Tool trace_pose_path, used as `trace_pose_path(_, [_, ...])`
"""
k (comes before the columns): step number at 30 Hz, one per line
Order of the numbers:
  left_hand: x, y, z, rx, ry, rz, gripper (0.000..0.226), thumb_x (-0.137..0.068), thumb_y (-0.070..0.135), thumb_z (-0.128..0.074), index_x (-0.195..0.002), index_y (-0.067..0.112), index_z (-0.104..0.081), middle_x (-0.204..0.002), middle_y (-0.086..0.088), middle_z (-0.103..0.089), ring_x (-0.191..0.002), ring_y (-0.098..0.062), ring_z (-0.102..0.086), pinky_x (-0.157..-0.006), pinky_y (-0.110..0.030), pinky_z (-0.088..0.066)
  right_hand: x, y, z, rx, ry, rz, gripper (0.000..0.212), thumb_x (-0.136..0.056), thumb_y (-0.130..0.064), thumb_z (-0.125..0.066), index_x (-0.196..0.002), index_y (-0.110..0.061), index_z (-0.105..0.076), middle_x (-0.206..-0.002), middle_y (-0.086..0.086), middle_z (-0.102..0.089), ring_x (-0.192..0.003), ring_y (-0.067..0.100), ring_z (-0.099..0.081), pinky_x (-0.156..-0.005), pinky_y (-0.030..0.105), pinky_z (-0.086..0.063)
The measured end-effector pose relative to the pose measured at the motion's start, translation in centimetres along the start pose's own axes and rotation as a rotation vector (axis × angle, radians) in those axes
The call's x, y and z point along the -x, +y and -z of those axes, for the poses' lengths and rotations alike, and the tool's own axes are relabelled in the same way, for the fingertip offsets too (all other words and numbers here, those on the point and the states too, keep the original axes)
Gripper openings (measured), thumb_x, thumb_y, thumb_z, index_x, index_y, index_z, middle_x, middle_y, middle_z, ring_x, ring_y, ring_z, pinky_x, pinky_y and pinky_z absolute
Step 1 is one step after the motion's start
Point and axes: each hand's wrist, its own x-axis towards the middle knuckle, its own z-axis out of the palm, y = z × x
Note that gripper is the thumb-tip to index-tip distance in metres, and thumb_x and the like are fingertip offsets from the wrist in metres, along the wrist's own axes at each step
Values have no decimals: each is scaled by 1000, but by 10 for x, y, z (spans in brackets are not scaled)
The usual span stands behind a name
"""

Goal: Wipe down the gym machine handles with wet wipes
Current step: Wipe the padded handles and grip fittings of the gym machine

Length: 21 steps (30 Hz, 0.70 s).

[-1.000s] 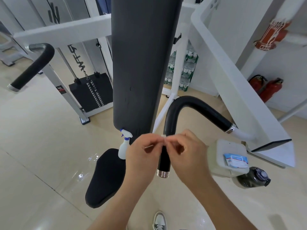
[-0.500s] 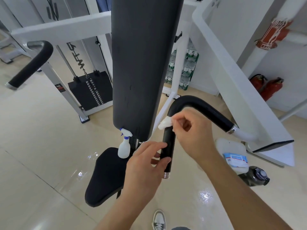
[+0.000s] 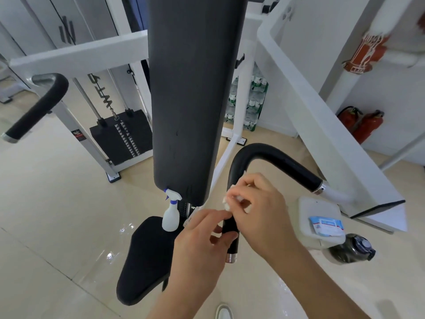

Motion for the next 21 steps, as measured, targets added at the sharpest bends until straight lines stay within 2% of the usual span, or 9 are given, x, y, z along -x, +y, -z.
trace_pose_path(1, [0,-1,0,9,6,-10,35,-69,7,-82,-94,28,-71,-89,21,-61,-79,1,-60,-63,-6,-47,2,-1,-2,20,-3,42,15,-77,-12,-77,-91,-15,-74,-92,-3,-66,-77,3,-60,-73,2,-45])
trace_pose_path(3, [0,-2,-1,28,13,-14,35,-68,5,-82,-94,26,-71,-90,21,-61,-79,2,-60,-63,-6,-47,-8,4,-5,40,26,140,22,-77,-9,-76,-98,-13,-73,-93,-1,-70,-83,9,-65,-77,11,-49])
trace_pose_path(5, [0,-3,-1,38,14,-1,36,-68,5,-82,-94,27,-71,-89,23,-61,-80,0,-59,-63,-6,-48,-28,12,-2,16,98,124,19,-78,-9,-75,-96,-11,-73,-92,1,-67,-79,9,-60,-70,19,-52])
trace_pose_path(8, [-1,-3,-2,45,13,11,38,-68,4,-82,-93,30,-71,-97,21,-58,-80,0,-58,-63,-5,-46,-29,14,-3,-12,110,26,16,-87,-20,-63,-94,-9,-72,-91,1,-55,-75,5,-49,-67,16,-45])
trace_pose_path(11, [-2,-2,-2,35,8,9,38,-66,0,-81,-86,30,-69,-100,22,-56,-78,2,-58,-61,-4,-45,6,3,-13,-39,-9,-12,33,-89,-31,-47,-88,-8,-71,-78,-9,-51,-67,1,-46,-62,7,-36])
trace_pose_path(13, [-2,-1,-2,34,3,16,32,-66,0,-81,-82,26,-69,-99,23,-56,-78,3,-58,-60,-3,-44,6,-2,-12,-18,44,9,20,-88,-23,-58,-86,-12,-74,-71,-4,-50,-57,4,-42,-52,12,-35])
trace_pose_path(16, [-2,-1,0,23,-5,14,29,-68,5,-82,-83,26,-69,-101,23,-55,-81,2,-57,-61,-4,-45,-24,2,-12,29,273,-20,1,-81,-13,-74,-82,-13,-74,-63,-1,-51,-53,5,-38,-47,8,-29])
trace_pose_path(18, [-2,-1,1,19,-21,6,28,-69,5,-81,-84,25,-69,-97,21,-57,-81,1,-58,-61,-5,-46,-18,2,-14,-14,269,-58,2,-81,-14,-75,-82,-15,-74,-63,-2,-53,-52,6,-41,-47,10,-36])
trace_pose_path(21, [-3,1,1,23,-26,-7,27,-68,4,-82,-84,24,-71,-85,21,-59,-80,3,-58,-60,-3,-45,7,-1,-16,-22,140,-19,6,-79,-14,-76,-84,-18,-73,-67,-3,-55,-52,7,-48,-46,17,-46])
